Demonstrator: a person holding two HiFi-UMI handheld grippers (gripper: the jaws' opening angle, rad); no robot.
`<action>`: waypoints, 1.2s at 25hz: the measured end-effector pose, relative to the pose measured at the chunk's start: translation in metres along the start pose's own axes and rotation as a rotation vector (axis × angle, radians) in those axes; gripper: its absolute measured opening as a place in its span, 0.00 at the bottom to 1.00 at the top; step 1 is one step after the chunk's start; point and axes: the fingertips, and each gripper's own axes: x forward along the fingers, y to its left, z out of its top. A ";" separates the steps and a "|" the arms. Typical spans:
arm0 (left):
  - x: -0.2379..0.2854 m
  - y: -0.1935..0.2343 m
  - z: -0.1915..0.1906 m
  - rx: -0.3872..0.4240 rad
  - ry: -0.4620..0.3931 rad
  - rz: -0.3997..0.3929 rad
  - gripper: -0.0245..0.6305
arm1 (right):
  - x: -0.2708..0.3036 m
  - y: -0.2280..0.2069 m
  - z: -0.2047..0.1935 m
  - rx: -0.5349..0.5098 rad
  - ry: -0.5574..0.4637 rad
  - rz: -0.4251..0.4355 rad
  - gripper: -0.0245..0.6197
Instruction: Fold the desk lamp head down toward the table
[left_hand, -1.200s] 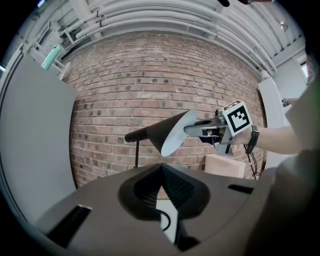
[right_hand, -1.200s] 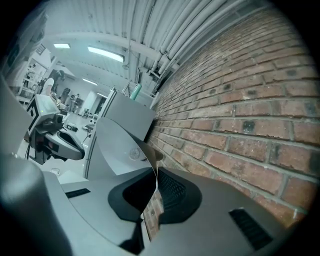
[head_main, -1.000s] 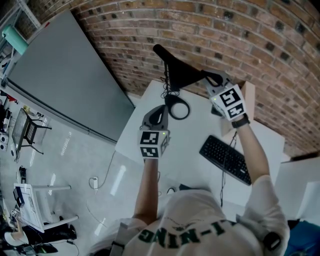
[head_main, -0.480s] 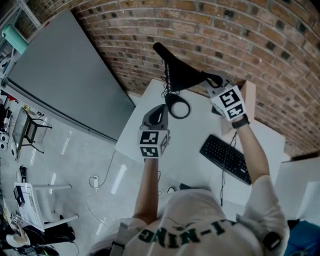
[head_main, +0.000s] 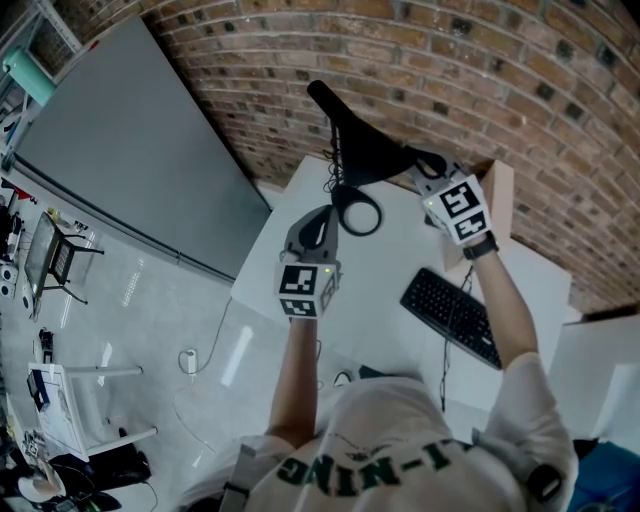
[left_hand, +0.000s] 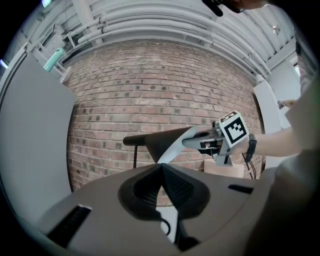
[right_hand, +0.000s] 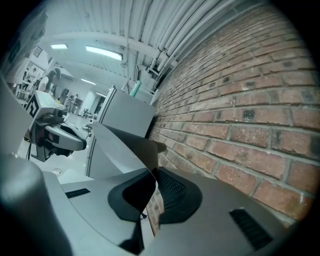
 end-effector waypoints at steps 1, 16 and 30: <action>-0.001 -0.001 -0.002 -0.008 0.010 -0.002 0.03 | 0.001 0.000 -0.001 0.003 -0.008 -0.004 0.06; 0.004 -0.002 -0.012 -0.062 0.025 -0.027 0.03 | 0.006 0.009 -0.022 0.004 0.030 0.002 0.06; 0.007 -0.002 -0.005 -0.094 -0.009 -0.048 0.03 | 0.013 0.014 -0.035 0.019 0.011 -0.024 0.06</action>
